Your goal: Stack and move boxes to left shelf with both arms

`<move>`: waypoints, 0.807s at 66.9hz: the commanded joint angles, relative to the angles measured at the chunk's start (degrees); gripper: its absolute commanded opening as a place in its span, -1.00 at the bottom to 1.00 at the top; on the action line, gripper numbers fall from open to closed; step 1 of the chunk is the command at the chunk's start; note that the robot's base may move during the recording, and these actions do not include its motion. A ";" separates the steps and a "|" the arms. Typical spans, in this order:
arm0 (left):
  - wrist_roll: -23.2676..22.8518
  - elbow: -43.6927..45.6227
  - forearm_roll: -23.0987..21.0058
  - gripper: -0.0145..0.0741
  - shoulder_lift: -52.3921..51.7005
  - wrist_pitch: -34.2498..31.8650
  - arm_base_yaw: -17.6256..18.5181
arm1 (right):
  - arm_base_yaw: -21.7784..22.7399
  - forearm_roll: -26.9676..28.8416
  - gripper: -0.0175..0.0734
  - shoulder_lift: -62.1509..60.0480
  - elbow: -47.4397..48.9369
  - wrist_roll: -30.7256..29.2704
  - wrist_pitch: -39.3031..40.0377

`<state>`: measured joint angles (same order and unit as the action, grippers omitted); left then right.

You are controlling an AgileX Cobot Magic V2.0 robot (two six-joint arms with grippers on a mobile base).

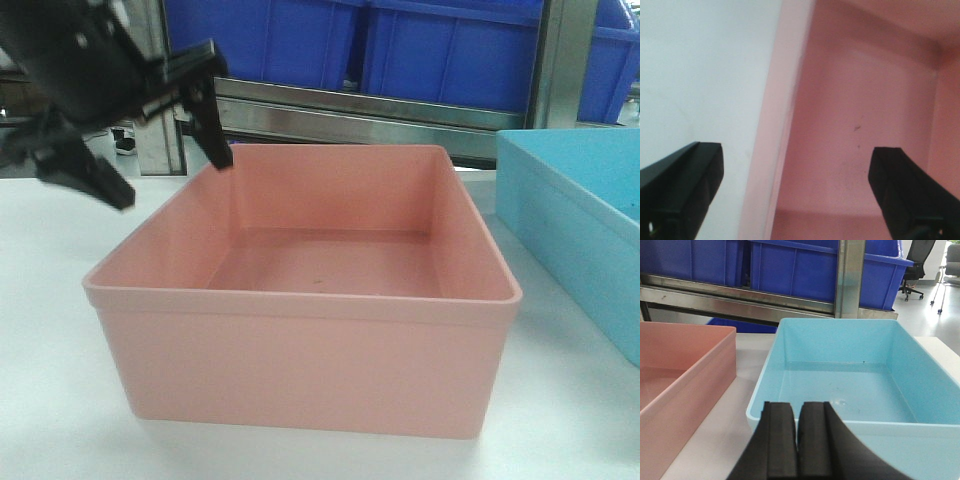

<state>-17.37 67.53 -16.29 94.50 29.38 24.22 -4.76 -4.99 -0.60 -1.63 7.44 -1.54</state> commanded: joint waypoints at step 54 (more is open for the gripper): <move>13.54 -31.09 20.99 -0.69 -54.83 -9.00 0.34 | 0.20 -0.37 -0.51 -1.14 1.24 -0.26 6.09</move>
<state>-3.96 38.89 3.90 43.76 28.08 24.22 -4.76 -4.99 -0.60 -1.63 7.44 -1.34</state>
